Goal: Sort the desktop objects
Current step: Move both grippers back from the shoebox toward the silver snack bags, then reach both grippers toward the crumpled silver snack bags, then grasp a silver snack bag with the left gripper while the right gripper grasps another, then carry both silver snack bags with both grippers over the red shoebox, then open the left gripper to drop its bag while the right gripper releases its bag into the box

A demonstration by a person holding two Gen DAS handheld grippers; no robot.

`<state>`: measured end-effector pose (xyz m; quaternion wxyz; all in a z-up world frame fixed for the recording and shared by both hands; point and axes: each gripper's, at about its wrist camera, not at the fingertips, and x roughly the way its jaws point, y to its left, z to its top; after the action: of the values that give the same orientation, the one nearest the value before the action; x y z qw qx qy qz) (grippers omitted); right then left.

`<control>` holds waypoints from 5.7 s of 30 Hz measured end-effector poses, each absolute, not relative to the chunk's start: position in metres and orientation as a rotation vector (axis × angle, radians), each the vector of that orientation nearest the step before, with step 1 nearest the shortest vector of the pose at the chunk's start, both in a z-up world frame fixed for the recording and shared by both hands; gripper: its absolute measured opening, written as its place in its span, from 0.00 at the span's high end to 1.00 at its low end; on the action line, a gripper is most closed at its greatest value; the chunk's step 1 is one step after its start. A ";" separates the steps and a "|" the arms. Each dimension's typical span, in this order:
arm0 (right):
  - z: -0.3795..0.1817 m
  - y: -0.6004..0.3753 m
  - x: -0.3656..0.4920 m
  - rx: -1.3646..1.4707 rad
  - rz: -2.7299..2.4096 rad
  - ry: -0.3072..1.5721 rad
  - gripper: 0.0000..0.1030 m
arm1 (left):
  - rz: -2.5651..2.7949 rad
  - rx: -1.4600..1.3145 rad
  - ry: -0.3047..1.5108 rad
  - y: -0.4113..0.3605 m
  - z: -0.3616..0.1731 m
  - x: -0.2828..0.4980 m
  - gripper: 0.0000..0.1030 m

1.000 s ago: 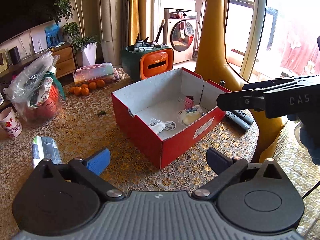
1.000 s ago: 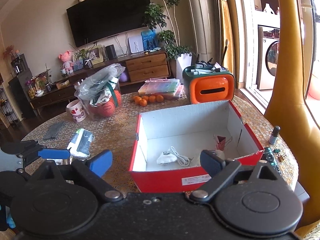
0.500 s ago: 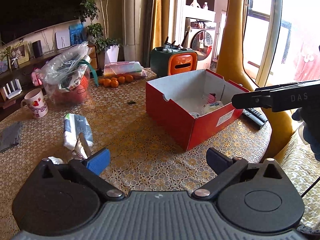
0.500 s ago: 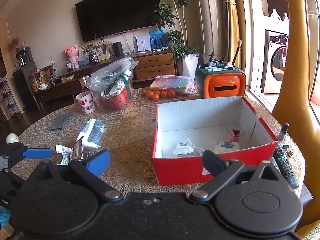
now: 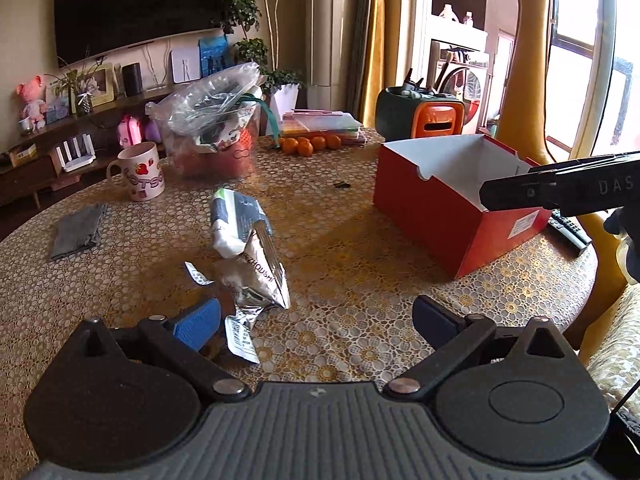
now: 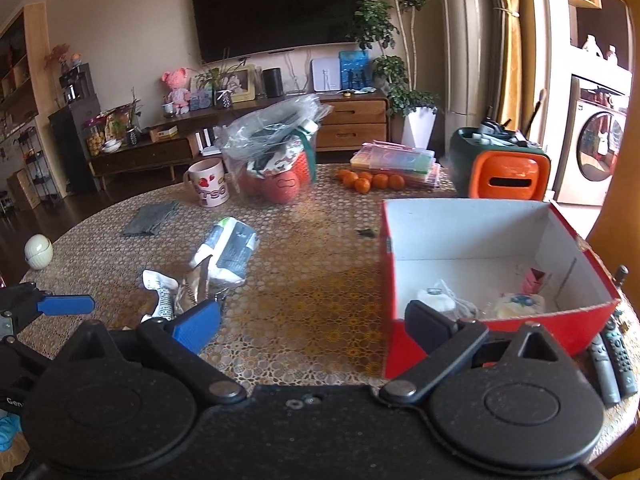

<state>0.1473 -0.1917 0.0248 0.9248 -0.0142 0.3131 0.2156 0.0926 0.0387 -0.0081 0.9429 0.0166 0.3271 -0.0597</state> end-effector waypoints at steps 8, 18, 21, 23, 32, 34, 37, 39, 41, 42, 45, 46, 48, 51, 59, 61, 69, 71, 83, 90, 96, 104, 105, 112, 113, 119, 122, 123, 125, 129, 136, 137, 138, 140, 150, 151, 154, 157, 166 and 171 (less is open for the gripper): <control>0.012 -0.151 0.164 -0.073 0.470 0.655 0.04 | -0.075 0.022 0.669 0.060 -0.027 0.105 0.00; -0.004 -0.102 0.184 -0.122 0.515 0.671 0.05 | -0.047 0.051 0.673 0.073 -0.055 0.119 0.01; -0.011 -0.088 0.188 -0.138 0.529 0.681 0.06 | -0.046 0.062 0.657 0.074 -0.060 0.122 0.03; -0.016 -0.080 0.191 -0.152 0.535 0.686 0.07 | -0.044 0.066 0.663 0.076 -0.065 0.128 0.05; -0.043 -0.043 0.212 -0.191 0.553 0.734 0.14 | -0.034 0.035 0.695 0.083 -0.085 0.147 0.20; -0.049 -0.036 0.217 -0.201 0.553 0.751 0.16 | -0.033 0.033 0.701 0.083 -0.089 0.149 0.28; -0.058 -0.025 0.224 -0.216 0.551 0.779 0.21 | -0.024 0.030 0.704 0.082 -0.094 0.151 0.30; -0.063 -0.019 0.228 -0.224 0.553 0.790 0.22 | -0.016 0.039 0.696 0.082 -0.096 0.152 0.31; -0.067 -0.014 0.231 -0.222 0.558 0.800 0.22 | -0.011 0.048 0.681 0.081 -0.097 0.153 0.33; -0.069 -0.012 0.232 -0.220 0.561 0.802 0.23 | -0.010 0.055 0.676 0.080 -0.097 0.153 0.35; -0.072 -0.007 0.237 -0.210 0.567 0.819 0.23 | 0.002 0.075 0.662 0.079 -0.099 0.155 0.42; -0.073 -0.006 0.240 -0.210 0.569 0.824 0.24 | 0.003 0.076 0.662 0.079 -0.099 0.156 0.42; -0.076 -0.002 0.242 -0.210 0.578 0.837 0.26 | 0.009 0.079 0.657 0.079 -0.100 0.157 0.45; -0.080 0.004 0.242 -0.213 0.594 0.849 0.33 | 0.024 0.092 0.649 0.078 -0.102 0.157 0.55; -0.081 0.003 0.238 -0.165 0.638 0.878 0.60 | 0.029 0.069 0.638 0.085 -0.099 0.154 0.75; -0.080 0.002 0.237 -0.156 0.640 0.879 0.63 | 0.025 0.057 0.650 0.086 -0.099 0.154 0.79; -0.076 -0.013 0.229 -0.131 0.634 0.874 0.69 | 0.002 0.036 0.654 0.083 -0.096 0.146 0.81; -0.074 -0.019 0.226 -0.120 0.636 0.873 0.69 | -0.007 0.029 0.658 0.081 -0.095 0.145 0.81; -0.064 -0.062 0.208 -0.093 0.571 0.858 0.70 | -0.025 -0.011 0.674 0.065 -0.086 0.140 0.81; -0.052 -0.089 0.197 -0.062 0.553 0.833 0.70 | -0.048 -0.003 0.671 0.051 -0.076 0.137 0.83; -0.046 -0.110 0.189 -0.041 0.539 0.820 0.70 | -0.064 -0.030 0.683 0.042 -0.070 0.134 0.83; -0.032 -0.142 0.172 -0.009 0.538 0.797 0.70 | -0.103 -0.016 0.661 0.023 -0.046 0.127 0.83; -0.029 -0.147 0.170 -0.006 0.534 0.794 0.70 | -0.111 -0.018 0.658 0.020 -0.043 0.127 0.83; -0.013 -0.182 0.157 0.023 0.511 0.770 0.70 | -0.165 -0.005 0.625 -0.006 -0.021 0.122 0.83; -0.010 -0.188 0.155 0.026 0.507 0.764 0.70 | -0.173 -0.003 0.618 -0.010 -0.017 0.122 0.83; 0.005 -0.228 0.144 0.050 0.465 0.727 0.70 | -0.229 0.032 0.580 -0.038 0.001 0.125 0.83; 0.012 -0.249 0.141 0.058 0.437 0.710 0.70 | -0.258 0.053 0.563 -0.055 0.008 0.129 0.83; 0.014 -0.256 0.141 0.060 0.427 0.707 0.70 | -0.268 0.060 0.558 -0.061 0.011 0.131 0.83; 0.017 -0.268 0.141 0.063 0.411 0.704 0.70 | -0.288 0.073 0.547 -0.073 0.016 0.135 0.83; 0.024 -0.292 0.144 0.070 0.375 0.690 0.70 | -0.323 0.103 0.523 -0.095 0.024 0.144 0.83; 0.041 -0.323 0.160 0.065 0.327 0.644 0.70 | -0.356 0.159 0.488 -0.126 0.033 0.164 0.83; 0.043 -0.327 0.163 0.067 0.320 0.637 0.70 | -0.359 0.165 0.484 -0.129 0.034 0.168 0.83; 0.046 -0.332 0.166 0.070 0.313 0.631 0.70 | -0.364 0.174 0.481 -0.133 0.035 0.171 0.83; 0.048 -0.338 0.174 0.076 0.301 0.622 0.70 | -0.369 0.192 0.480 -0.139 0.035 0.180 0.83; 0.044 -0.351 0.216 0.086 0.271 0.615 0.70 | -0.402 0.268 0.526 -0.162 0.029 0.241 0.83; 0.042 -0.352 0.221 0.089 0.268 0.621 0.70 | -0.404 0.278 0.532 -0.164 0.028 0.249 0.83; 0.035 -0.354 0.236 0.096 0.263 0.641 0.70 | -0.420 0.296 0.563 -0.170 0.024 0.274 0.83; 0.026 -0.356 0.250 0.113 0.259 0.668 0.70 | -0.436 0.316 0.601 -0.177 0.016 0.297 0.83; -0.006 -0.353 0.282 0.139 0.244 0.747 0.70 | -0.451 0.365 0.704 -0.195 -0.019 0.344 0.83; -0.024 -0.346 0.295 0.154 0.253 0.795 0.71 | -0.428 0.399 0.736 -0.202 -0.036 0.361 0.83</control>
<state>0.2948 -0.3460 -0.0245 0.9114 0.0749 0.3857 0.1228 0.3611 -0.2017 -0.0362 0.8914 0.1923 0.3548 -0.2064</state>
